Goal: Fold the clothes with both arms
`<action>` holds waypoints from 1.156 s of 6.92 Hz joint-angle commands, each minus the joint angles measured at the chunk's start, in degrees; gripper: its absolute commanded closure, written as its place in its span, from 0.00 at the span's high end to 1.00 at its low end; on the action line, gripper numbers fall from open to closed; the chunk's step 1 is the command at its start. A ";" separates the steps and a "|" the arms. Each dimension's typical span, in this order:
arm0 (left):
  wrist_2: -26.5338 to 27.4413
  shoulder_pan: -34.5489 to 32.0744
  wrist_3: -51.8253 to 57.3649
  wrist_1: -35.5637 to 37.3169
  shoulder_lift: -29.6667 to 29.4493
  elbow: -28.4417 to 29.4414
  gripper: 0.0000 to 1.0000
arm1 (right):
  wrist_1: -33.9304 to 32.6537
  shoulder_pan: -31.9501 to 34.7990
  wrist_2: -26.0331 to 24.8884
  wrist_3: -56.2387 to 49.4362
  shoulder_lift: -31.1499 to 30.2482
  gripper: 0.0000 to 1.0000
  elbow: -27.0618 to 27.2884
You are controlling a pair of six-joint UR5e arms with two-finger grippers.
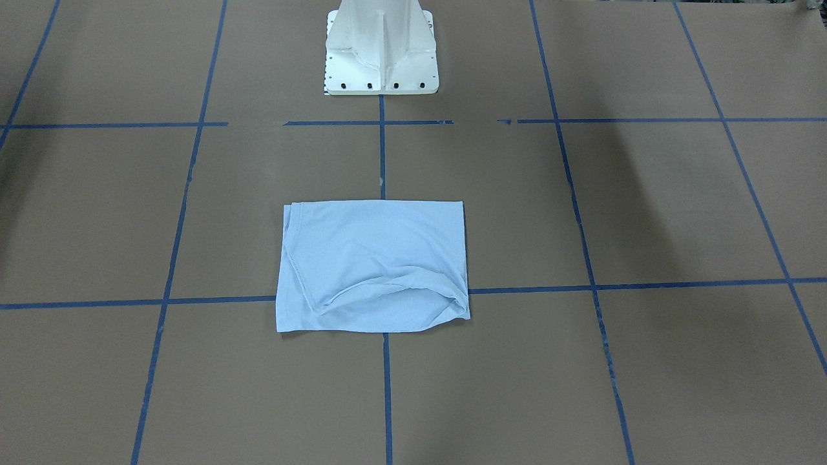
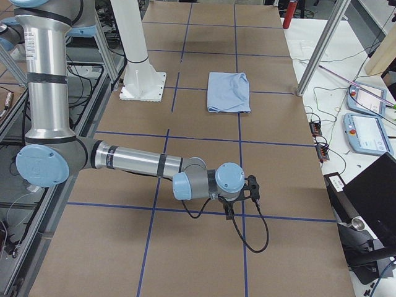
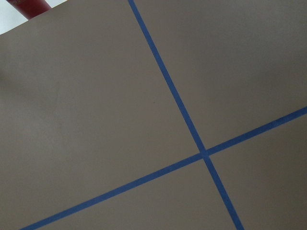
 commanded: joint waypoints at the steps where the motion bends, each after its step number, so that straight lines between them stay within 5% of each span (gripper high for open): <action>1: 0.04 -0.10 -2.31 8.40 2.68 -6.26 1.00 | -0.97 0.09 0.03 7.69 -0.45 1.00 1.51; 3: -0.22 -0.01 -2.23 21.26 2.69 -13.66 1.00 | -8.03 -0.08 -4.24 8.79 -0.45 1.00 6.75; 4: -0.23 0.07 -2.23 21.39 3.64 -14.30 1.00 | -15.31 -0.43 -8.80 8.71 -0.71 1.00 11.66; 8: -0.31 0.25 -2.23 21.04 3.65 -13.34 1.00 | -16.09 -0.17 -5.07 8.01 -2.12 1.00 11.89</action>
